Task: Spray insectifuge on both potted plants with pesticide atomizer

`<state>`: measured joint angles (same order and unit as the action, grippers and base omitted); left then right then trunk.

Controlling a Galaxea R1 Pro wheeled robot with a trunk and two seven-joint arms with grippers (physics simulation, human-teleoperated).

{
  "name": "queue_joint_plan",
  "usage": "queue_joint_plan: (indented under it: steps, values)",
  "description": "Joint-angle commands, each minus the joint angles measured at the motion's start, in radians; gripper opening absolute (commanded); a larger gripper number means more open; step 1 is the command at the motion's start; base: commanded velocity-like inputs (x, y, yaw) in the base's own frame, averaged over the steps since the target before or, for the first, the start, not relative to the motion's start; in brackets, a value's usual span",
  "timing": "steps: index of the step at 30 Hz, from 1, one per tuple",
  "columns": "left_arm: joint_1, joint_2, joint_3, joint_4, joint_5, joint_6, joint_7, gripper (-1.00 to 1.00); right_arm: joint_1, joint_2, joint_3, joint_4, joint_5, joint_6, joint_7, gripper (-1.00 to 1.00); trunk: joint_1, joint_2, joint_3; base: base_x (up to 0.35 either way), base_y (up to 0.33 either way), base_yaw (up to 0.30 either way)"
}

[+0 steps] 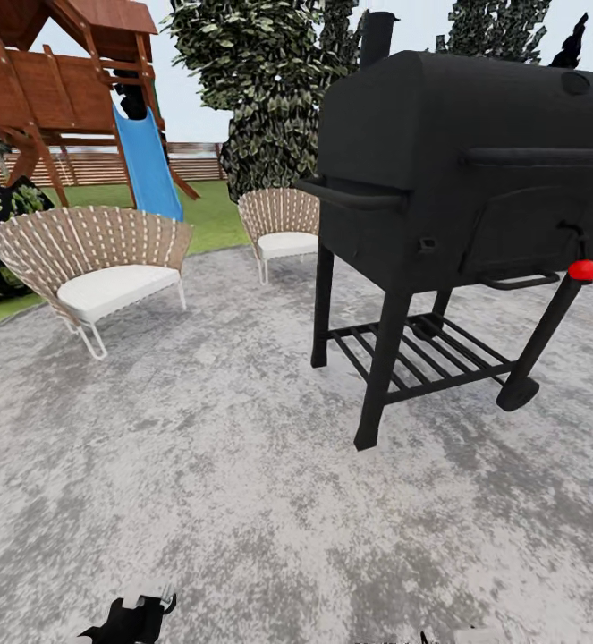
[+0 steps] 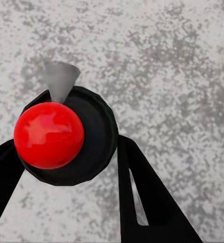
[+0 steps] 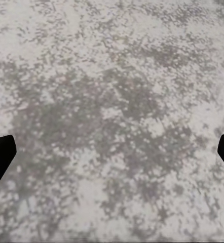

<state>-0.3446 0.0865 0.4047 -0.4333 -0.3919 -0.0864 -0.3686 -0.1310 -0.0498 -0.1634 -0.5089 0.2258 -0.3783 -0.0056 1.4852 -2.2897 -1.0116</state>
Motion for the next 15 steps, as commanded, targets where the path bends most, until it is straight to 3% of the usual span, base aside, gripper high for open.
queue_joint_plan:
  steps: [1,15]
  values:
    - [-0.001,-0.001,0.008,0.0,-0.01,-0.006,-0.006,-1.0,-0.001,0.001,-0.005,0.001,0.01,-0.004,-0.001,1.0,0.0,0.0,0.0,0.0,0.0,-0.276]
    - [-0.001,-0.001,0.009,0.001,-0.01,-0.006,-0.006,-1.0,-0.001,0.001,-0.004,0.001,0.01,-0.004,-0.001,1.0,0.0,0.0,0.013,0.0,0.0,-0.276]
